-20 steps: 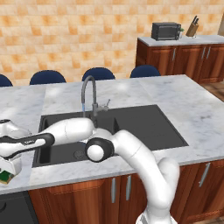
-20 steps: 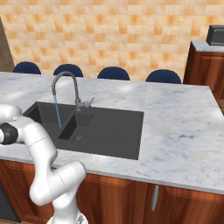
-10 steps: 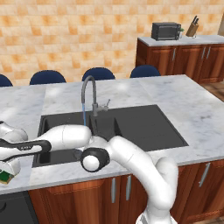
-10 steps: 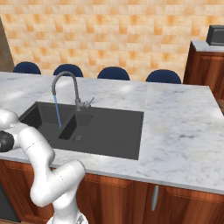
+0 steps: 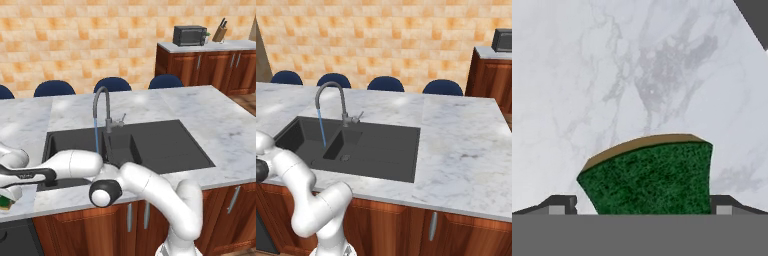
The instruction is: Soak the sponge with water for a few seconds and then drop it inside the sink.
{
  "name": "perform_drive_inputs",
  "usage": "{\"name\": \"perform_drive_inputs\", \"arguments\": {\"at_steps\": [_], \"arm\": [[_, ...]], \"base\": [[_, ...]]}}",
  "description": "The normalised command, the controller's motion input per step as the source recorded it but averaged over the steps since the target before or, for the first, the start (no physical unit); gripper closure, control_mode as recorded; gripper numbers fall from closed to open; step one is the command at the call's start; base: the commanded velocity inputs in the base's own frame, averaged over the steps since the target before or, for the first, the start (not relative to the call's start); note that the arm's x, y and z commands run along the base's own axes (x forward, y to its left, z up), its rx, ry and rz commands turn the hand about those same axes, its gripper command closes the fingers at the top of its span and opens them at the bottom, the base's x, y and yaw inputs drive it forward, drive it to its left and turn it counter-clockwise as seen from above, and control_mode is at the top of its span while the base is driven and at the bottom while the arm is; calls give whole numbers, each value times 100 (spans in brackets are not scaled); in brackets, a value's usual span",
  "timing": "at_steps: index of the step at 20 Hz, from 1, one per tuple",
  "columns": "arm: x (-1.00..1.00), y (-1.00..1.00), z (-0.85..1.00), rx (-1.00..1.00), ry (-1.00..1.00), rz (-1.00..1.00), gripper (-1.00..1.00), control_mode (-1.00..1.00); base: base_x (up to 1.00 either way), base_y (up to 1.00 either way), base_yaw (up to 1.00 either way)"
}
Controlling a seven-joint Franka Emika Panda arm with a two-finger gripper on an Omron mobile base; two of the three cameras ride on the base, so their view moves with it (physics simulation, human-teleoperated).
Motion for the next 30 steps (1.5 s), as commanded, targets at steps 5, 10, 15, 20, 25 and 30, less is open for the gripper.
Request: {"name": "perform_drive_inputs", "arguments": {"at_steps": [5, 10, 15, 20, 25, 30], "arm": [[0, 0, -32, 0, -2, 0, -100, -100], [0, 0, -7, 0, 0, 0, -100, -100], [0, 0, 0, 0, 0, 0, -100, -100], [0, 0, 0, 0, 0, 0, 100, -100], [0, 0, 0, 0, 0, 0, 100, -100], [2, 0, 4, 0, -2, 1, 100, -100]], "base": [[0, 0, 0], [0, 0, 0], [0, 0, 0], [0, 0, 0], [0, 0, 0], [0, 0, 0]]}}
